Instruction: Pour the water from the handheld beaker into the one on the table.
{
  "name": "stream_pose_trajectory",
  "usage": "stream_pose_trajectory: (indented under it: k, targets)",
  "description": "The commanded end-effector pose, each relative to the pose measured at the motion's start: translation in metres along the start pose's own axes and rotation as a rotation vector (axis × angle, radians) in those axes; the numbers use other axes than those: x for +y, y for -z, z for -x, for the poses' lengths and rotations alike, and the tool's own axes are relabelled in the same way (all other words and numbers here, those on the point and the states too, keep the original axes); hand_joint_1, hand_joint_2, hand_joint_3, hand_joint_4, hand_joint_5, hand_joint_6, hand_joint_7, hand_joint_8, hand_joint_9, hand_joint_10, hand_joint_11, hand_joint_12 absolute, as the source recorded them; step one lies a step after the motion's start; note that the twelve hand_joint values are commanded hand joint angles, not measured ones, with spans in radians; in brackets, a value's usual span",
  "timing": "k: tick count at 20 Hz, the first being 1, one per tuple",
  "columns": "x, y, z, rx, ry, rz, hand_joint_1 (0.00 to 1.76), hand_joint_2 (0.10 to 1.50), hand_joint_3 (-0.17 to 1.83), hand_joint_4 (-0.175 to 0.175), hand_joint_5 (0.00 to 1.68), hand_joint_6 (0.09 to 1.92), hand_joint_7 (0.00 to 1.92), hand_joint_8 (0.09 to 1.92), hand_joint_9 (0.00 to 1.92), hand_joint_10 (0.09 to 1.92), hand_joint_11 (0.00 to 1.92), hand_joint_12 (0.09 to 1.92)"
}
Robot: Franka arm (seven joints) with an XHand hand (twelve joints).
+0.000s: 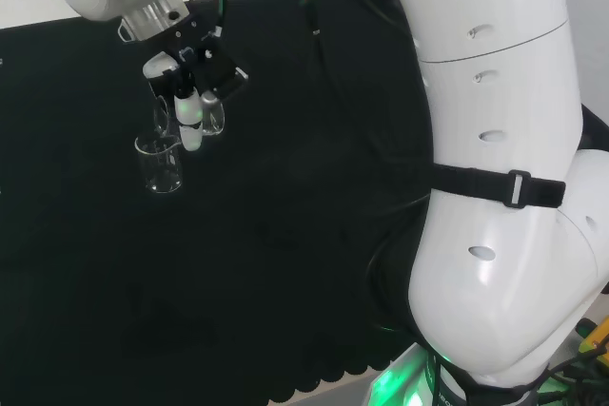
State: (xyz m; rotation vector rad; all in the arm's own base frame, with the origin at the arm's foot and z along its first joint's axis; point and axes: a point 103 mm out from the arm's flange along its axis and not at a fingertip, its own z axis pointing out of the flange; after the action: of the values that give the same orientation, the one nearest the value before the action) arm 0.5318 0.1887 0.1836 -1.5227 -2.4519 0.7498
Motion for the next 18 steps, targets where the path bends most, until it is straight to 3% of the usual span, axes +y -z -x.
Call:
stream_pose_trajectory:
  k: [1, 18]
  targets:
    - [-0.0007, -0.0002, -0.0007, -0.022, -0.008, -0.005, 1.42, 0.95, -0.01, -0.175, 1.33, 0.38, 1.42, 0.32, 1.37, 0.33, 1.02, 0.88]
    - [-0.0013, 0.0089, -0.0039, -0.089, -0.037, -0.016, 1.42, 0.95, -0.01, -0.175, 1.33, 0.37, 1.42, 0.32, 1.37, 0.33, 1.02, 0.87]
